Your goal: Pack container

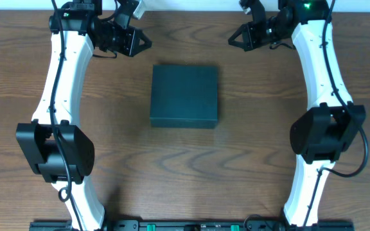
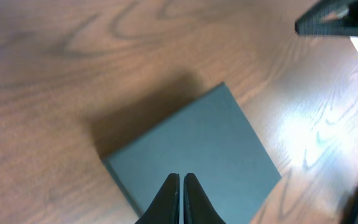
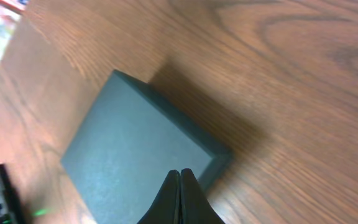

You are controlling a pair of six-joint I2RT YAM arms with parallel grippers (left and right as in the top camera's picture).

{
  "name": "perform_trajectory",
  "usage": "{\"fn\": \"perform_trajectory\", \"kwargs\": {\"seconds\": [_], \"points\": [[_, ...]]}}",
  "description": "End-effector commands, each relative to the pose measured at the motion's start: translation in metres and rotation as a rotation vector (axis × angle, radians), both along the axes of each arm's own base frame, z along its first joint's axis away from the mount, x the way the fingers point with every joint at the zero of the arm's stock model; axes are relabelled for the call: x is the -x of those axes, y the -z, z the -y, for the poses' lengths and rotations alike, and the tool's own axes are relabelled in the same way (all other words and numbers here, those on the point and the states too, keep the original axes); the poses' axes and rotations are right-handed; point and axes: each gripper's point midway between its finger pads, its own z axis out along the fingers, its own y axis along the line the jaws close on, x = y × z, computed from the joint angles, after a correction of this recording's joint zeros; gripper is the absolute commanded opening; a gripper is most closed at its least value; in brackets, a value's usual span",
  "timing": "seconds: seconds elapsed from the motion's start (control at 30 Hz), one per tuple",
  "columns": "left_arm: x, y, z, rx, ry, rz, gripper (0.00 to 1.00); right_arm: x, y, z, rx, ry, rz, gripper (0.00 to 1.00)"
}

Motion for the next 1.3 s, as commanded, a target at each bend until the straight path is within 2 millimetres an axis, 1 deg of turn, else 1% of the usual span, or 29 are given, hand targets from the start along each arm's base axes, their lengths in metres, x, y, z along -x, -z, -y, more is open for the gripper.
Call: {"fn": "perform_trajectory", "kwargs": {"seconds": [0.0, 0.13, 0.2, 0.3, 0.4, 0.47, 0.53, 0.6, 0.63, 0.7, 0.8, 0.87, 0.93, 0.97, 1.0, 1.1, 1.17, 1.23, 1.27], "points": [[0.008, -0.001, -0.005, -0.035, 0.005, -0.009, 0.05, -0.002, -0.022, 0.012, 0.041, 0.015, 0.078, 0.01], [0.034, 0.007, -0.006, -0.040, 0.005, -0.141, 0.06, -0.002, -0.025, 0.013, 0.041, 0.018, 0.086, 0.01], [0.056, 0.004, -0.007, -0.047, 0.017, -0.211, 0.06, 0.004, -0.034, 0.014, 0.041, 0.018, 0.087, 0.01], [0.088, -0.022, -0.006, -0.062, 0.069, -0.194, 0.06, 0.027, -0.060, 0.015, 0.050, -0.005, 0.107, 0.02], [0.112, -0.046, -0.007, -0.074, 0.110, -0.143, 0.06, 0.049, -0.082, 0.017, 0.067, -0.033, 0.134, 0.02], [0.132, -0.060, -0.009, -0.082, 0.135, -0.102, 0.06, 0.065, -0.092, 0.019, 0.075, -0.032, 0.120, 0.02], [0.158, -0.067, -0.011, -0.091, 0.157, -0.063, 0.06, 0.085, -0.098, 0.017, 0.080, -0.043, 0.089, 0.02], [0.183, -0.065, -0.013, -0.095, 0.162, -0.047, 0.06, 0.107, -0.099, 0.013, 0.081, -0.066, 0.049, 0.02], [0.197, -0.062, -0.014, -0.096, 0.162, -0.042, 0.06, 0.120, -0.097, 0.010, 0.085, -0.086, 0.031, 0.02], [0.222, -0.054, -0.015, -0.098, 0.166, -0.027, 0.06, 0.139, -0.093, 0.006, 0.093, -0.107, 0.009, 0.02], [0.257, -0.043, -0.018, -0.098, 0.158, 0.009, 0.06, 0.175, -0.086, -0.002, 0.090, -0.127, 0.008, 0.02], [0.284, -0.035, -0.020, -0.097, 0.150, 0.042, 0.06, 0.202, -0.078, -0.003, 0.072, -0.098, 0.018, 0.02], [0.303, -0.027, -0.021, -0.094, 0.135, 0.069, 0.06, 0.233, -0.066, 0.001, 0.056, -0.069, 0.036, 0.02], [0.309, -0.024, -0.021, -0.093, 0.132, 0.081, 0.06, 0.248, -0.059, 0.003, 0.049, -0.056, 0.042, 0.02], [0.314, -0.020, -0.022, -0.091, 0.125, 0.090, 0.06, 0.258, -0.053, 0.005, 0.044, -0.046, 0.042, 0.02], [0.319, -0.006, -0.022, -0.075, 0.089, 0.096, 0.06, 0.294, -0.029, 0.010, 0.024, -0.006, 0.046, 0.02], [0.315, 0.006, -0.022, -0.059, 0.051, 0.081, 0.06, 0.316, -0.011, 0.014, 0.008, 0.026, 0.032, 0.02], [0.308, 0.015, -0.021, -0.046, 0.022, 0.064, 0.06, 0.330, 0.002, 0.016, -0.001, 0.049, 0.016, 0.01], [0.301, 0.022, -0.021, -0.036, 0.000, 0.062, 0.06, 0.338, 0.012, 0.018, -0.008, 0.066, 0.001, 0.02]]}}
